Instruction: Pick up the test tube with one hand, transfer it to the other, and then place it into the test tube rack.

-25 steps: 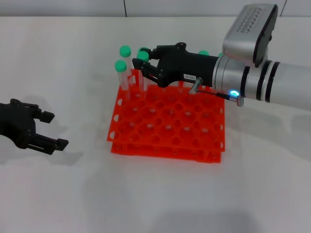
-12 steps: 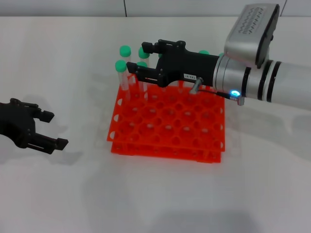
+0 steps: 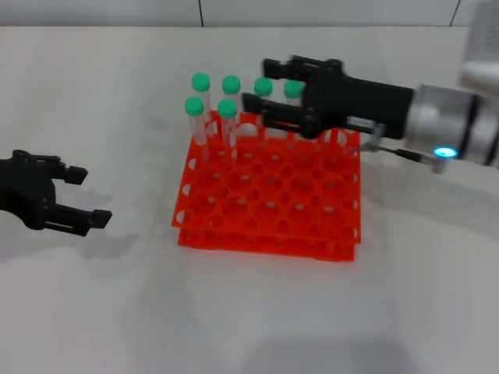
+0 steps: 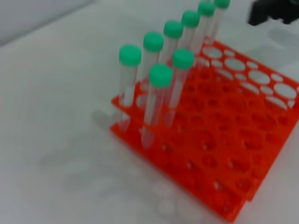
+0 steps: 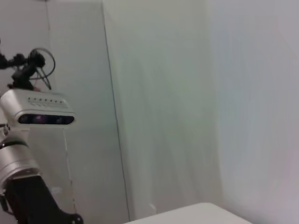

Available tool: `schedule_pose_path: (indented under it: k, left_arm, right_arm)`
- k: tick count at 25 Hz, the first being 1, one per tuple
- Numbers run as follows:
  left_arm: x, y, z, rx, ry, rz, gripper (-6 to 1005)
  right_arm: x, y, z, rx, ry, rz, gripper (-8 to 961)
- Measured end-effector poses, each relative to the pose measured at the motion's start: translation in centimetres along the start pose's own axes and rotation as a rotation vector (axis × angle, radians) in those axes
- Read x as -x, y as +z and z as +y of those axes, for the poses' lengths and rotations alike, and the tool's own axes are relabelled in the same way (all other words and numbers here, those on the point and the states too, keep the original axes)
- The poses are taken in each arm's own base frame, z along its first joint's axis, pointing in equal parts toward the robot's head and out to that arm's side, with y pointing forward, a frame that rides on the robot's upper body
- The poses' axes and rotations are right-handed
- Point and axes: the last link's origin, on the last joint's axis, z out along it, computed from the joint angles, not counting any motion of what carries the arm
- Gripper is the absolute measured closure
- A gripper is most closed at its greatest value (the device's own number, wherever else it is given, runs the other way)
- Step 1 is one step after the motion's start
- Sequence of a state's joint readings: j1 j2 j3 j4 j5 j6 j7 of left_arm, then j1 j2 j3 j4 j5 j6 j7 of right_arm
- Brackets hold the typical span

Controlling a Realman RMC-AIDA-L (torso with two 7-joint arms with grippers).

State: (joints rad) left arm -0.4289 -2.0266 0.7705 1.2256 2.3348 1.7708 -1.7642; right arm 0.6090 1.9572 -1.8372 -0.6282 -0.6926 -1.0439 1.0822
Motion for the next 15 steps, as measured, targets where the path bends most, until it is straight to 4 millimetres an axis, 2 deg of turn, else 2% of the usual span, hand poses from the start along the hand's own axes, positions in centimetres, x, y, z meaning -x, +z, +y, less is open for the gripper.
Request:
schedule_pose_path:
  k: [1, 2, 3, 8, 15]
  left_arm:
    - [0.0, 0.0, 0.1, 0.003, 0.001, 0.02, 111]
    - [-0.1, 0.0, 0.2, 0.006, 0.001, 0.039, 111]
    - [-0.1, -0.1, 0.3, 0.009, 0.002, 0.057, 111]
    - [-0.3, 0.0, 0.9, 0.027, -0.001, 0.134, 111]
    - [-0.6, 0.7, 1.7, 0.053, -0.014, 0.197, 111]
  right_arm:
    - [0.0, -0.8, -0.2, -0.001, 0.009, -0.001, 275]
    - [0.0, -2.8, -0.7, -0.016, 0.034, -0.007, 264]
    - [0.0, -2.8, -0.7, -0.016, 0.034, -0.007, 254]
    - [0.0, -7.1, -1.6, -0.076, 0.043, 0.006, 200]
    - [-0.3, -10.0, -2.4, -0.081, 0.061, 0.134, 127]
